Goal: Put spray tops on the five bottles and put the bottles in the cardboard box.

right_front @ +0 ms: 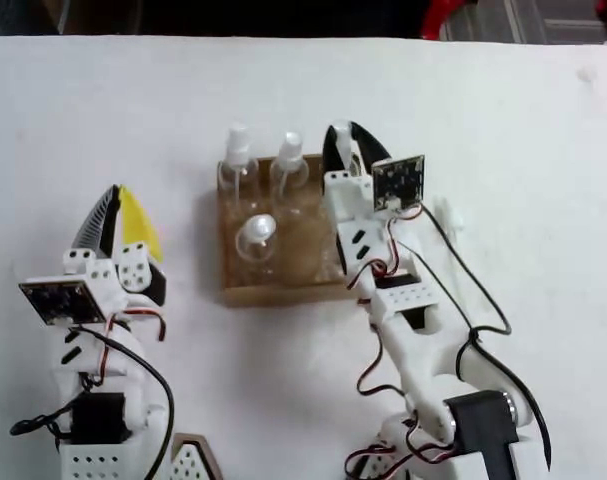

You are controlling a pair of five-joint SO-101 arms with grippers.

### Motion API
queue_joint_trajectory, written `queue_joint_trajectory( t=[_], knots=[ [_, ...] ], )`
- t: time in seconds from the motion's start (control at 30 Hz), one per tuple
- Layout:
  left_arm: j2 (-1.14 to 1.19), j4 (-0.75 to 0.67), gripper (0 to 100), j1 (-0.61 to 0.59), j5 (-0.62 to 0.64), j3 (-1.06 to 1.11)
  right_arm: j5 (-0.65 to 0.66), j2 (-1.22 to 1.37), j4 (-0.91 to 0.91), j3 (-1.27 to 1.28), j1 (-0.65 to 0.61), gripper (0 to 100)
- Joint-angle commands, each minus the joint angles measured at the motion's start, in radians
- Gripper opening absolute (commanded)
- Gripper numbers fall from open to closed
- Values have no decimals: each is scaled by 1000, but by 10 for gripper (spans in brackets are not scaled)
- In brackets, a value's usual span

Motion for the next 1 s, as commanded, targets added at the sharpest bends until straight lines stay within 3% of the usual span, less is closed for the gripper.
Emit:
queue_joint_trajectory(
  t=[0.0,0.4,0.63,0.97],
  knots=[
    [1,-26,28,12,-12,-5,2,-38,-24,0,18,16],
    [1,-26,28,12,-12,-5,2,41,-41,-9,7,23],
    [1,-26,28,12,-12,-5,2,41,-68,-6,-4,149],
    [1,-26,28,12,-12,-5,-8,-160,8,-5,19,105]
  ],
)
